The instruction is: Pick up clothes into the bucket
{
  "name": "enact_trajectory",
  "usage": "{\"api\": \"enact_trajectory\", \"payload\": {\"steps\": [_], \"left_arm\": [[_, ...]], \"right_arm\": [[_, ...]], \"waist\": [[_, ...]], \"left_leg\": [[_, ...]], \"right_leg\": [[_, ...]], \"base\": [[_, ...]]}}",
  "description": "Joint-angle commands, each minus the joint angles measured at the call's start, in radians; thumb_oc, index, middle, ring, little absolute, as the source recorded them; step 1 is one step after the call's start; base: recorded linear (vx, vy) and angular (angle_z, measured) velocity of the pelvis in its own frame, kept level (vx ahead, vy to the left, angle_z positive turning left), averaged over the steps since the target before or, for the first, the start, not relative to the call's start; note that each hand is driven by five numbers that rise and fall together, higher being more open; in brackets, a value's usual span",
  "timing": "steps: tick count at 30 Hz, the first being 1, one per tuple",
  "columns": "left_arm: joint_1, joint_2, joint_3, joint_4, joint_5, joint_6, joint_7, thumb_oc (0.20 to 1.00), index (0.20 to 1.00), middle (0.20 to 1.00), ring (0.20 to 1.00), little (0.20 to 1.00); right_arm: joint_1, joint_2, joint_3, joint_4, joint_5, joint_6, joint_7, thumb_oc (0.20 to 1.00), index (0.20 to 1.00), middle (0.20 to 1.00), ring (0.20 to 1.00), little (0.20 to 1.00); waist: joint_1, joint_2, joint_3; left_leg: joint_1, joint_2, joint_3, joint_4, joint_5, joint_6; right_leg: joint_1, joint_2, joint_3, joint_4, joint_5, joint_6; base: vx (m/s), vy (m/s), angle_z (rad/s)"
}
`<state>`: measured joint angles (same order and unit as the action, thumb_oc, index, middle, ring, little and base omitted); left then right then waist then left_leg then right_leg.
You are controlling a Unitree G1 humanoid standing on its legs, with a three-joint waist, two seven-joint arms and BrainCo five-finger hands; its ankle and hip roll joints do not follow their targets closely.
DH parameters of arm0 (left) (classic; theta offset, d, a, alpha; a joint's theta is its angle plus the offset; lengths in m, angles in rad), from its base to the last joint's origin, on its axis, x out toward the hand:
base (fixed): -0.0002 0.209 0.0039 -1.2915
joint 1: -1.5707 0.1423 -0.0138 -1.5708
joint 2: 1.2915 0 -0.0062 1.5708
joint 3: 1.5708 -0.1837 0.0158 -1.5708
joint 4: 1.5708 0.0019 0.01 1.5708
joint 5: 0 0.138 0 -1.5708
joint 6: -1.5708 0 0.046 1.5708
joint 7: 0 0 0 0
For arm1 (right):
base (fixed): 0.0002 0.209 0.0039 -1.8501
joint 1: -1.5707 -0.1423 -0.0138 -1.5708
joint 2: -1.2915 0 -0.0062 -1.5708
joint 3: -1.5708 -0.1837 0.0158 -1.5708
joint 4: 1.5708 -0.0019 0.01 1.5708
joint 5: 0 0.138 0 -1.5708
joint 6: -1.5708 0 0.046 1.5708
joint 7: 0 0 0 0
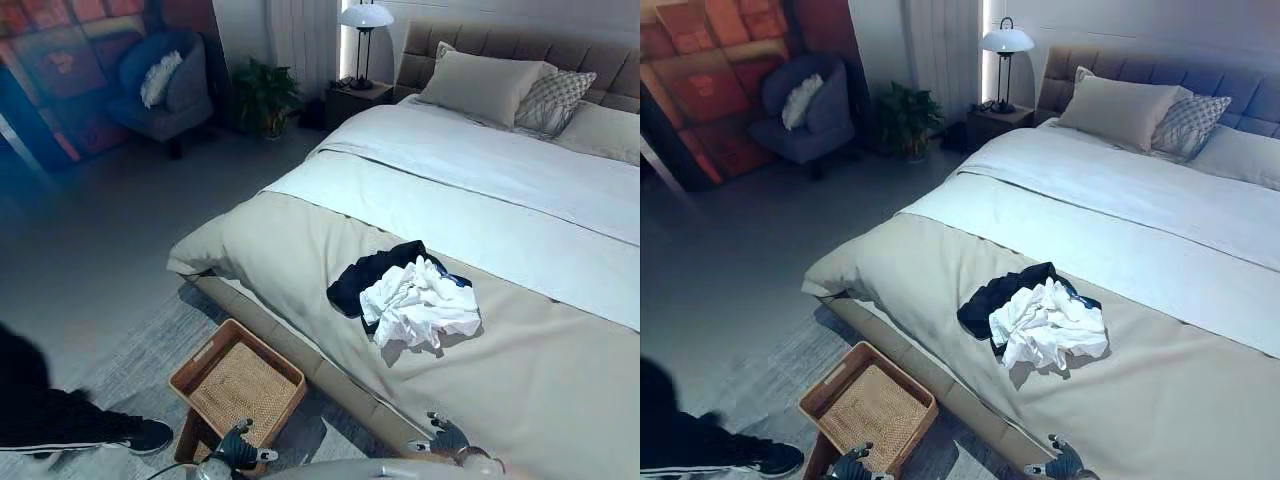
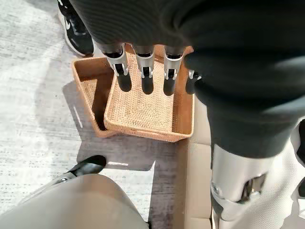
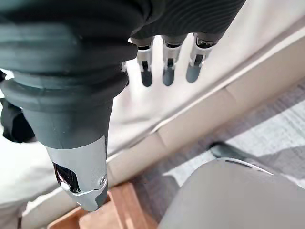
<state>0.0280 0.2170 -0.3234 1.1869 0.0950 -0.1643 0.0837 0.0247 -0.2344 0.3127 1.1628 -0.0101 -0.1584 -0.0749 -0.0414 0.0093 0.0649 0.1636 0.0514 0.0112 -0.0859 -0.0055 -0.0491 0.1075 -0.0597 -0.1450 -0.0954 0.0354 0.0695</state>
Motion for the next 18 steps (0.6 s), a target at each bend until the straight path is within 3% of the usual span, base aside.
{"api": "enact_trajectory", "payload": {"steps": [1, 13, 18], "left_arm": [[-0.067, -0.06, -0.013, 0.049, -0.021, -0.028, -0.013, 1.0, 1.0, 1.0, 1.0, 1.0], [-0.067, -0.061, -0.012, 0.055, -0.013, -0.025, 0.002, 1.0, 1.0, 1.0, 1.0, 1.0], [-0.054, -0.057, -0.018, 0.021, -0.008, -0.036, 0.029, 1.0, 1.0, 1.0, 1.0, 1.0]], "right_arm": [[-0.097, 0.018, 0.037, 0.056, -0.02, -0.013, -0.008, 1.0, 1.0, 1.0, 1.0, 1.0], [-0.114, 0.016, 0.03, 0.025, -0.001, -0.025, -0.026, 1.0, 1.0, 1.0, 1.0, 1.0], [-0.164, -0.026, 0.01, -0.18, 0.041, -0.072, -0.081, 1.0, 1.0, 1.0, 1.0, 1.0]], "waist": [[-0.026, -0.046, 0.031], [-0.022, -0.047, 0.04], [-0.016, -0.046, 0.055]], "left_leg": [[-0.056, -0.047, -0.028, 0.064, -0.039, 0.005], [-0.067, -0.047, -0.03, 0.067, -0.038, 0.006], [-0.076, -0.048, -0.032, 0.072, -0.036, 0.007]], "right_leg": [[0.042, -0.042, -0.023, 0.031, -0.051, 0.044], [0.032, -0.042, -0.024, 0.032, -0.052, 0.044], [0.022, -0.044, -0.029, 0.045, -0.055, 0.044]], "base": [[0.09, 0.333, 0.27], [0.0, 0.0, 0.0], [0.0, 0.0, 0.0]]}}
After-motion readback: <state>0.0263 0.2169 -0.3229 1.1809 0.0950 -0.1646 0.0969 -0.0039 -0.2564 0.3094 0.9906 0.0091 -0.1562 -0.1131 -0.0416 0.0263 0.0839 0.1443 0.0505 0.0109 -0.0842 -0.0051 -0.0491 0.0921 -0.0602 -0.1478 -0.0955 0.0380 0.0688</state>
